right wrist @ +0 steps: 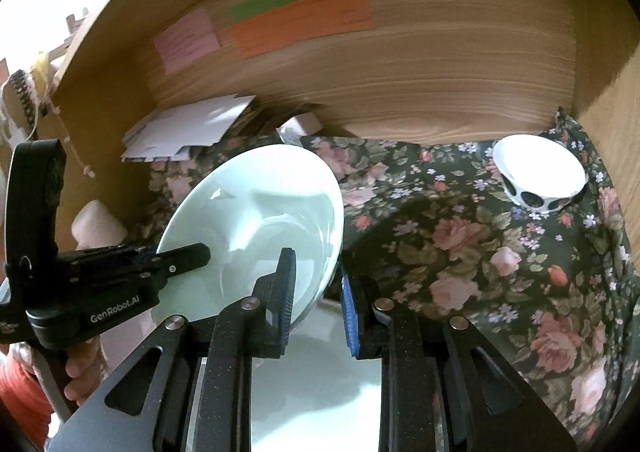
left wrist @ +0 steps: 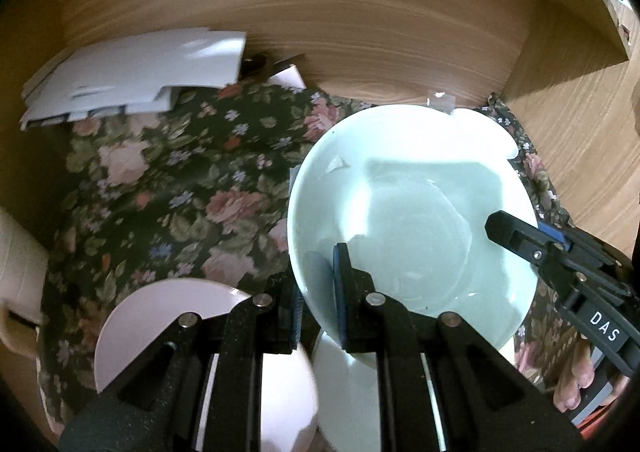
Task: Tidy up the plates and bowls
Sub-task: 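Lower the light green bowl into the pink bowl with both grippers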
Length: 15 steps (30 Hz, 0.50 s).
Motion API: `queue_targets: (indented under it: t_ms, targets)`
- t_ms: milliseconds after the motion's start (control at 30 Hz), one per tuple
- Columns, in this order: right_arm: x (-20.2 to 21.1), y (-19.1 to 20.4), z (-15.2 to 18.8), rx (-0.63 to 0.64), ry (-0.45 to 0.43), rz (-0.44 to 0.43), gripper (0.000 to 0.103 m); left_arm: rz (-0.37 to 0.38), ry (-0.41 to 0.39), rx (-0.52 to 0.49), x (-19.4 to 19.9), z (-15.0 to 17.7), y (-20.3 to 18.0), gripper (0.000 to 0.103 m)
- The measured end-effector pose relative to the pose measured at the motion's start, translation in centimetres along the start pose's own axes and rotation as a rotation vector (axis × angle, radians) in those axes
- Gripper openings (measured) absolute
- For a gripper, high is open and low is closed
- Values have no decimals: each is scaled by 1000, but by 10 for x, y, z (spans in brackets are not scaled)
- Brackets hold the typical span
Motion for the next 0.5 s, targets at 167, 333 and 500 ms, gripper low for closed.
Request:
queue_targets:
  t_ms: [167, 333, 500]
  targets:
    - [0, 19, 8, 23, 3, -21, 19, -16, -11, 29, 16, 13, 16, 13]
    - [-1, 41, 14, 55, 6, -42, 19, -31, -26, 59, 31, 27, 34, 13]
    - [-3, 65, 20, 86, 15, -74, 19, -41, -38, 86, 46, 42, 52, 13]
Point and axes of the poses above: each gripper's, at about its wrist camera, not at the fingertips, and x roughly against the way its jaws point, y to its left, z to its underside, the point moved 6 cm from there along -x, roughly the way its jaws point, and after that the axes turned 5 degrees about z, right-handed, at the moved point
